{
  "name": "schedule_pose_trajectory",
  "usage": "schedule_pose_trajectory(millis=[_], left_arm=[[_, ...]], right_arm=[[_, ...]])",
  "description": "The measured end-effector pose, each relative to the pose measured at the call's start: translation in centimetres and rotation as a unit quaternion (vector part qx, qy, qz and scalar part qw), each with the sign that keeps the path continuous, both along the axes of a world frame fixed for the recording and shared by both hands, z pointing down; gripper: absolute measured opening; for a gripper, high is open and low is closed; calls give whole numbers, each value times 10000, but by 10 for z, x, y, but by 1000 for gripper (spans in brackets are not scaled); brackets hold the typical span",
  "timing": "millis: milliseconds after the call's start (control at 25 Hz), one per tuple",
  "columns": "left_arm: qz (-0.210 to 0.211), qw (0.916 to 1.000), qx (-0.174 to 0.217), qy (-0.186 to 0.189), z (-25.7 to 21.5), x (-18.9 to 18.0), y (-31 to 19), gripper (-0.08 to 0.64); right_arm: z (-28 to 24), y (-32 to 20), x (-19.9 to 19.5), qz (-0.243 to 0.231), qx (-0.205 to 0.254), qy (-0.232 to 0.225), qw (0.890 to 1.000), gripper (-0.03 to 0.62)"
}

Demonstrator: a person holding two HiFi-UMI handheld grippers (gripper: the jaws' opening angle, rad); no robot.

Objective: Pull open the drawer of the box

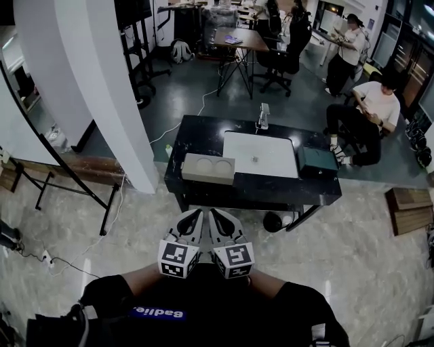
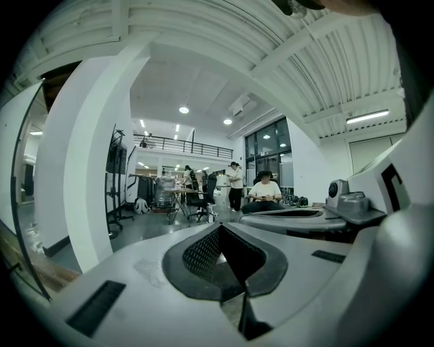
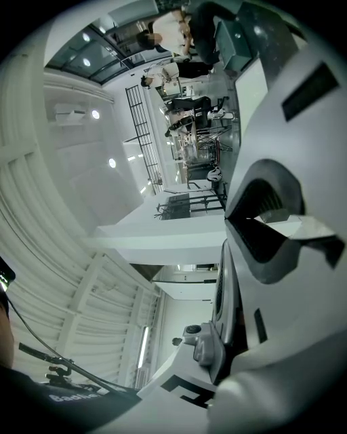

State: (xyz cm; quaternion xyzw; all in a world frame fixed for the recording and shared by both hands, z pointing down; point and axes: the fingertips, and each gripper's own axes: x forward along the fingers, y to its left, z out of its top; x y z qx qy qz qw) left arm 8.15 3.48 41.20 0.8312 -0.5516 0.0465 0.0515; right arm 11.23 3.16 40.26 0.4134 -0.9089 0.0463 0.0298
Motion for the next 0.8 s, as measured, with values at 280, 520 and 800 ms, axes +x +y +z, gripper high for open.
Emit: schedule_pose_trajectory(millis=[280,520,800], left_arm=[[-288,9996,-30,-13,3,19,-5,-2],[-672,9977,-111,57,3,10,-9,-2],[-652,9977,-143,137,14,-13,-32,-2]], right_arm=[[7,-7,27,-111,-36,-75,9999,0],[9,-13,30,-256,-107,-149,9995,0],[22,-36,5,-256,-201,-60,9995,0]])
